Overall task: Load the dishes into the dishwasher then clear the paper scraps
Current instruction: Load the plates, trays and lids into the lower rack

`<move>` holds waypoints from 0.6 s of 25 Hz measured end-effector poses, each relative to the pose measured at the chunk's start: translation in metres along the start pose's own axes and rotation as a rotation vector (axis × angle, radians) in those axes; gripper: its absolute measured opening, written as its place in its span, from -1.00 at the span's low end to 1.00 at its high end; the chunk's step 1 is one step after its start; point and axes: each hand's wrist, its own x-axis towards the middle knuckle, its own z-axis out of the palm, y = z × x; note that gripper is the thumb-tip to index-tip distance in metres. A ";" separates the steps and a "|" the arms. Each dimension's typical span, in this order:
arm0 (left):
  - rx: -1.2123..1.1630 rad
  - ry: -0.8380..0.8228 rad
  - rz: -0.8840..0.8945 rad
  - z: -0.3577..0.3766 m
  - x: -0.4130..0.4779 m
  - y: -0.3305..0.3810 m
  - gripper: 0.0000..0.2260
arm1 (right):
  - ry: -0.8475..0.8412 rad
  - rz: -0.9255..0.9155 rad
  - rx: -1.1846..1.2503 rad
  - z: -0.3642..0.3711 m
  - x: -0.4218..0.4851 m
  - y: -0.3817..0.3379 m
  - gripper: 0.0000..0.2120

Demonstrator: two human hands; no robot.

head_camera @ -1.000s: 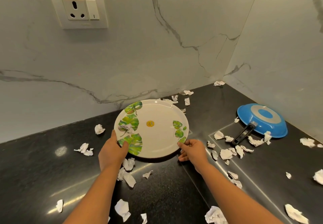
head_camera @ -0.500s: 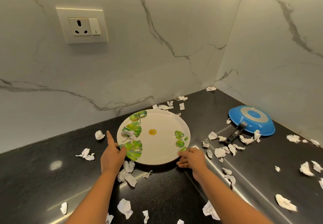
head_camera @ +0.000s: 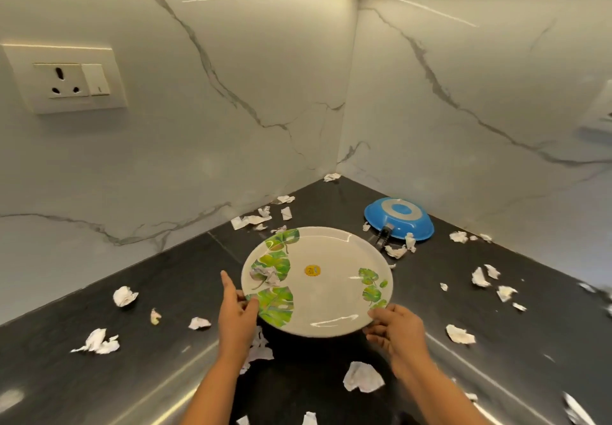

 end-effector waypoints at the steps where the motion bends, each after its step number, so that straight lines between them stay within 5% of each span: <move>1: -0.009 -0.041 0.024 0.013 -0.001 0.007 -0.29 | 0.040 -0.022 0.012 -0.015 -0.006 -0.002 -0.96; 9: -0.139 -0.446 0.061 0.130 -0.042 0.031 -0.35 | 0.450 -0.205 0.053 -0.126 -0.075 -0.009 -0.96; 15: -0.208 -0.798 -0.230 0.200 -0.113 0.018 -0.49 | 0.764 -0.509 -0.188 -0.177 -0.151 -0.040 -0.85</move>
